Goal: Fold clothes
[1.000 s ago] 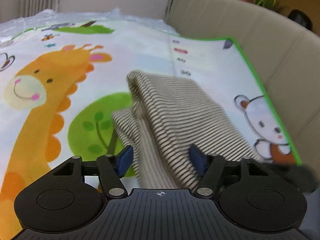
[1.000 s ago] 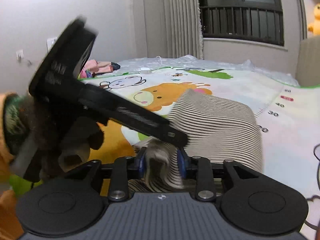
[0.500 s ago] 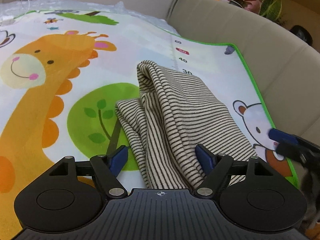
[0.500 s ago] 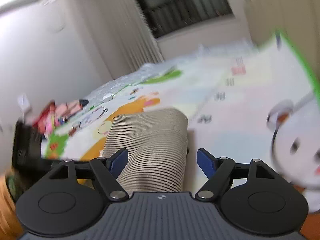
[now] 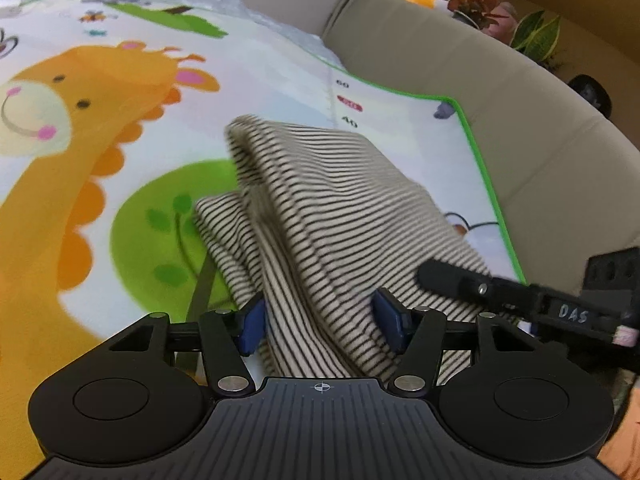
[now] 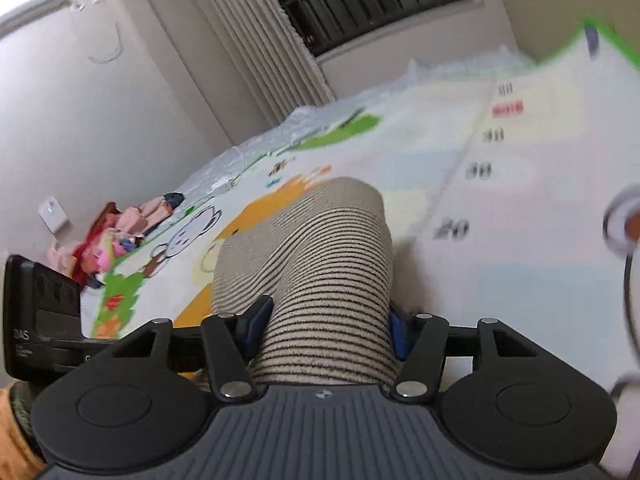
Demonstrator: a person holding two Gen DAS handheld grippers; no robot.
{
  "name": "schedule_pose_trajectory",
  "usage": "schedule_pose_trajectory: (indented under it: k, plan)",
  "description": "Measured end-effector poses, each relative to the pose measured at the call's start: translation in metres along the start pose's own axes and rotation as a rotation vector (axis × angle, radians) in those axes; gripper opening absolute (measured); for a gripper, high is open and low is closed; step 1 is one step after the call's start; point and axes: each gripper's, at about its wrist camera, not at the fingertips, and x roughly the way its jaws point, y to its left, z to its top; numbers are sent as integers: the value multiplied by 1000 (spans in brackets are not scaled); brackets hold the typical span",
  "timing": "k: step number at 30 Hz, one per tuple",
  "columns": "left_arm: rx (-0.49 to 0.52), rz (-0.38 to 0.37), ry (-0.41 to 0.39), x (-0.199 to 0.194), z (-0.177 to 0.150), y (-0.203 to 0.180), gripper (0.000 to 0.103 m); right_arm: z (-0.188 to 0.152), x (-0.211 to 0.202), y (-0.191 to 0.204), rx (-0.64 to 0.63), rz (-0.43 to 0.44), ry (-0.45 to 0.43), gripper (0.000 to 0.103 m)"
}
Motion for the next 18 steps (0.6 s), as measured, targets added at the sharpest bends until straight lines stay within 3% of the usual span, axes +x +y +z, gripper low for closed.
schedule_pose_trajectory:
  k: [7, 11, 14, 18]
  plan:
    - [-4, 35, -17, -3, 6, 5, 67, -18, 6, 13, -168, -134, -11, 66]
    - [52, 109, -102, -28, 16, -9, 66, -23, 5, 20, -201, -185, -24, 68]
    - [74, 95, -154, -40, 27, -21, 66, -25, 5, 30, -249, -223, -35, 69]
    - [125, 74, -124, -22, 33, -38, 66, -30, -5, 44, -335, -273, -74, 71]
